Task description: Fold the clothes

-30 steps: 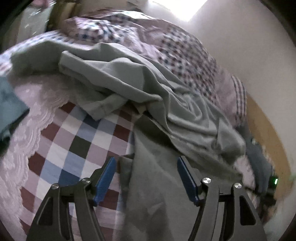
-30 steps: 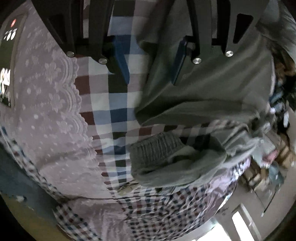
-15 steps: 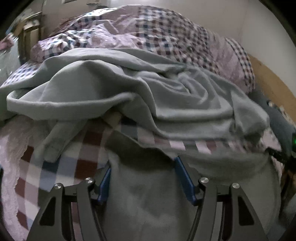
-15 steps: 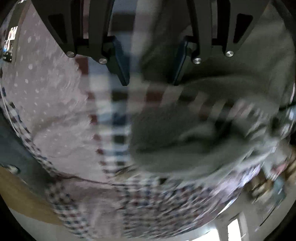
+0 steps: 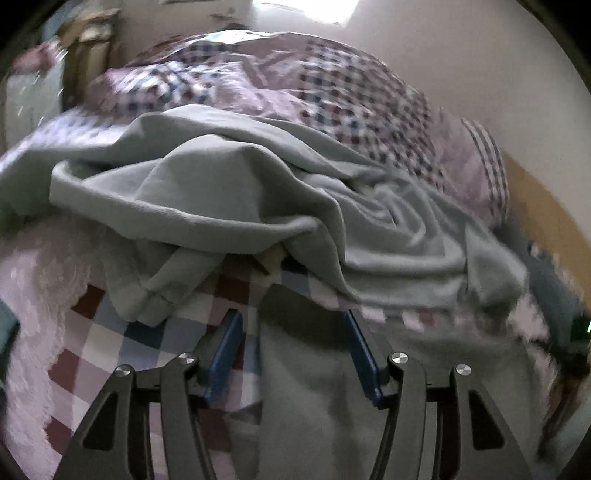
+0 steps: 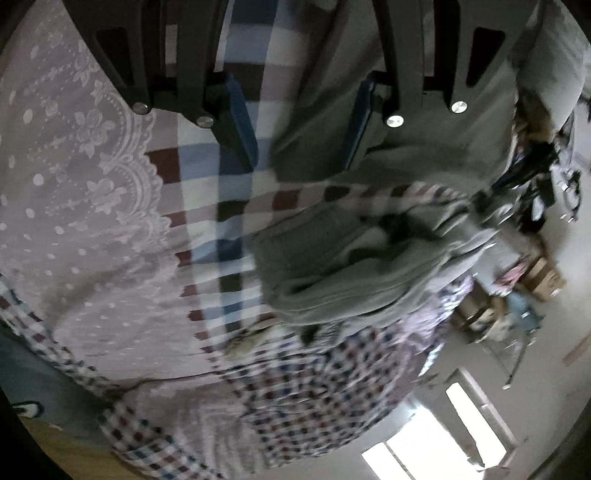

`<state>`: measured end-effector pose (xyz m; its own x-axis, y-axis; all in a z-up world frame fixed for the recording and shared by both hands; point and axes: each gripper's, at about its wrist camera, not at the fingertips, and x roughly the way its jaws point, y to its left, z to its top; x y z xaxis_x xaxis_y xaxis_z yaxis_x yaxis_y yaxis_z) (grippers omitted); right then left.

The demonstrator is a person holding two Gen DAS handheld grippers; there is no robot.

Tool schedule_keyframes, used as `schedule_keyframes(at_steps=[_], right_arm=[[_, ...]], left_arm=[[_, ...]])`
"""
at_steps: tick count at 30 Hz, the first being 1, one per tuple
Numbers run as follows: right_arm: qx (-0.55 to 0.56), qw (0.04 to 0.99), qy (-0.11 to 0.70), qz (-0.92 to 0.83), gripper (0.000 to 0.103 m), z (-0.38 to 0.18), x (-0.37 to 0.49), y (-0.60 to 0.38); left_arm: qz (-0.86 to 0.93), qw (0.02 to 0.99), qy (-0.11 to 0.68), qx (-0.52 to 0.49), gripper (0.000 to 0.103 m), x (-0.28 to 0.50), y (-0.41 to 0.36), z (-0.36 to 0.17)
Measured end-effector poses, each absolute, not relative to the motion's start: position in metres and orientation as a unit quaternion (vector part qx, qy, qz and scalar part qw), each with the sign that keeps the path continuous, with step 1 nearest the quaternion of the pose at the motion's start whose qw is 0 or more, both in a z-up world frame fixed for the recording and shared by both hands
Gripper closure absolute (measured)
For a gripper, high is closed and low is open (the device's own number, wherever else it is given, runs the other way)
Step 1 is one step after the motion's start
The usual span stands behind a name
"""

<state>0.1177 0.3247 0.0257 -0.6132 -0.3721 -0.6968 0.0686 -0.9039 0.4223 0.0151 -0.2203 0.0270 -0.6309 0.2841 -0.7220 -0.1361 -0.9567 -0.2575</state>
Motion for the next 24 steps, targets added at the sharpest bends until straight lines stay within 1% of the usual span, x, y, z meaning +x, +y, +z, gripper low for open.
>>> schedule_keyframes(at_steps=[4,7,9,11,13,14,15,18,19,20,21,22,24], right_arm=[[0.439,0.139,-0.150,-0.875,0.052,0.021,0.122,0.320],[0.445,0.139,-0.140,-0.874,0.052,0.015,0.119,0.317],[0.446,0.140,-0.134,-0.874,0.052,0.013,0.115,0.315],[0.446,0.143,-0.131,-0.874,0.052,0.012,0.110,0.312],[0.447,0.146,-0.125,-0.874,0.052,0.011,0.104,0.308],[0.447,0.147,-0.121,-0.874,0.052,0.010,0.102,0.305],[0.447,0.147,-0.119,-0.874,0.052,0.009,0.100,0.304],[0.443,0.143,-0.124,-0.876,0.055,0.009,0.096,0.303],[0.442,0.141,-0.127,-0.877,0.061,0.009,0.094,0.303],[0.442,0.142,-0.130,-0.876,0.076,0.009,0.093,0.303],[0.440,0.142,-0.132,-0.877,0.087,0.009,0.093,0.302],[0.438,0.140,-0.133,-0.878,0.101,0.009,0.093,0.301],[0.431,0.131,-0.140,-0.882,0.101,0.012,0.094,0.301]], left_arm=[[0.893,0.130,-0.061,-0.427,0.042,0.013,-0.211,0.022],[0.892,0.128,-0.063,-0.428,0.043,0.007,-0.206,0.021],[0.892,0.124,-0.067,-0.430,0.051,0.000,-0.203,0.020],[0.891,0.109,-0.061,-0.437,0.076,-0.007,-0.202,0.016],[0.890,0.103,-0.063,-0.440,0.083,-0.013,-0.202,0.014],[0.890,0.103,-0.066,-0.439,0.092,-0.014,-0.202,0.014],[0.891,0.104,-0.067,-0.437,0.095,-0.015,-0.202,0.014],[0.896,0.098,-0.066,-0.429,0.098,-0.017,-0.198,0.015],[0.897,0.096,-0.068,-0.426,0.099,-0.017,-0.197,0.015],[0.897,0.093,-0.073,-0.425,0.100,-0.018,-0.198,0.015],[0.898,0.091,-0.078,-0.424,0.100,-0.018,-0.199,0.015],[0.898,0.089,-0.084,-0.423,0.101,-0.019,-0.201,0.015],[0.896,0.089,-0.103,-0.422,0.101,-0.020,-0.205,0.014]])
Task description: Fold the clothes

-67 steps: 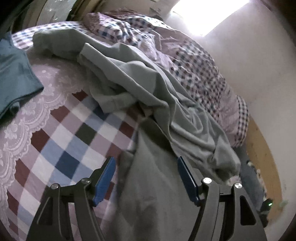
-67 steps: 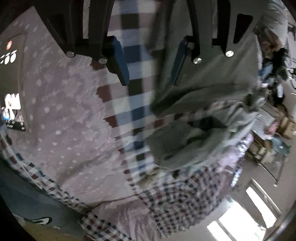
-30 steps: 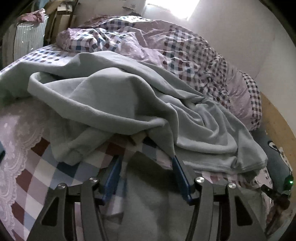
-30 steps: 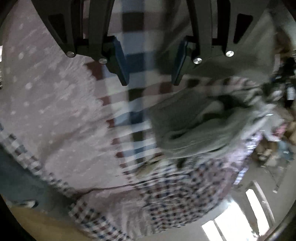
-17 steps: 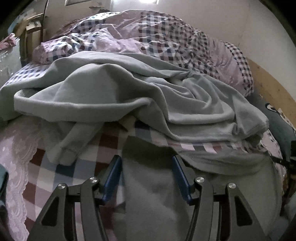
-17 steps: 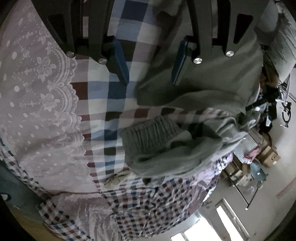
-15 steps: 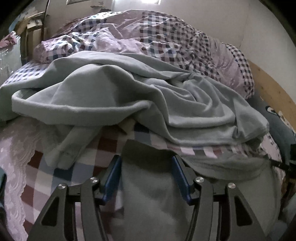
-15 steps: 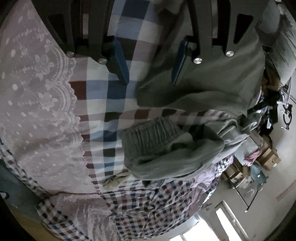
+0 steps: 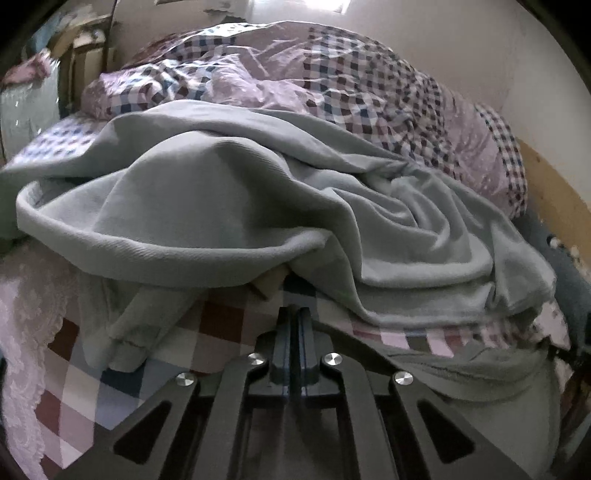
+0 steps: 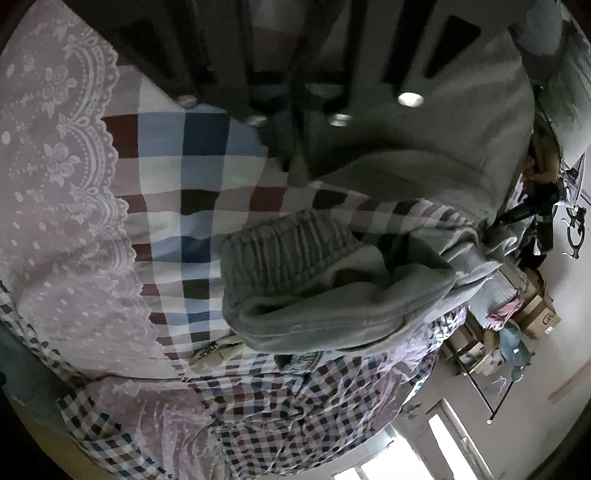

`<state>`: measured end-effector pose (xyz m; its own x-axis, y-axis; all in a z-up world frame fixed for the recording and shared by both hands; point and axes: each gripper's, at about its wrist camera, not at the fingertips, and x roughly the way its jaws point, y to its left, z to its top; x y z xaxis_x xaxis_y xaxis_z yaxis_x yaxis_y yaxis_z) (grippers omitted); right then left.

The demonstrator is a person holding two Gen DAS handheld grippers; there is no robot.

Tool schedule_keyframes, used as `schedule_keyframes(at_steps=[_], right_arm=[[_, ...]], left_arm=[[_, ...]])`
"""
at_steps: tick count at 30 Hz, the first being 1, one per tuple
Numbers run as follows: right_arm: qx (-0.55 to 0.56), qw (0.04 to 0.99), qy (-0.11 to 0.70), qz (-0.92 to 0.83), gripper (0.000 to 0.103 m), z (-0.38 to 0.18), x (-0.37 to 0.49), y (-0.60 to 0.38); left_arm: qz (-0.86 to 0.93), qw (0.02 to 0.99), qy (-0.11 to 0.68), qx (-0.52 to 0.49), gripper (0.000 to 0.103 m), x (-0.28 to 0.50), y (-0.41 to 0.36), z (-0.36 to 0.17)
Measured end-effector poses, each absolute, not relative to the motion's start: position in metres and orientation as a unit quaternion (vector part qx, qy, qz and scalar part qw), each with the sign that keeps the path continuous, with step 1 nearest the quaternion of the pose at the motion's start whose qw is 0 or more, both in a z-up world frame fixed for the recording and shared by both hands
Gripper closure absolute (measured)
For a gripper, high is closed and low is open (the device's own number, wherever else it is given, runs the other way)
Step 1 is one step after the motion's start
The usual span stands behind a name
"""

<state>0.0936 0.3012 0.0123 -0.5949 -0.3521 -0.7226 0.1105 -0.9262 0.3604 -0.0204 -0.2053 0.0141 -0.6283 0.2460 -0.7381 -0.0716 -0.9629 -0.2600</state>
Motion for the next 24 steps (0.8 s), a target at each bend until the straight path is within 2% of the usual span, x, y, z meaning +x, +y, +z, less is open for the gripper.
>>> schedule_keyframes(at_steps=[5,11,14,18,24], right_arm=[[0.376,0.098,-0.193,-0.901,0.102,0.045,0.120,0.312],[0.324,0.077,-0.201,-0.921,0.103,0.089,0.160,0.309],[0.333,0.056,-0.206,-0.918,0.103,0.094,0.162,0.311],[0.362,0.031,-0.215,-0.906,0.102,0.078,0.140,0.319],[0.442,0.021,-0.172,-0.880,0.101,0.019,0.086,0.314]], left_arm=[[0.898,0.082,-0.128,-0.414,0.102,-0.022,-0.211,0.014],[0.905,0.090,-0.136,-0.392,0.102,-0.019,-0.209,0.029],[0.911,0.095,-0.134,-0.379,0.102,-0.018,-0.203,0.038],[0.912,0.089,-0.122,-0.381,0.102,-0.026,-0.195,0.035],[0.907,0.055,-0.091,-0.407,0.101,-0.036,-0.188,0.022]])
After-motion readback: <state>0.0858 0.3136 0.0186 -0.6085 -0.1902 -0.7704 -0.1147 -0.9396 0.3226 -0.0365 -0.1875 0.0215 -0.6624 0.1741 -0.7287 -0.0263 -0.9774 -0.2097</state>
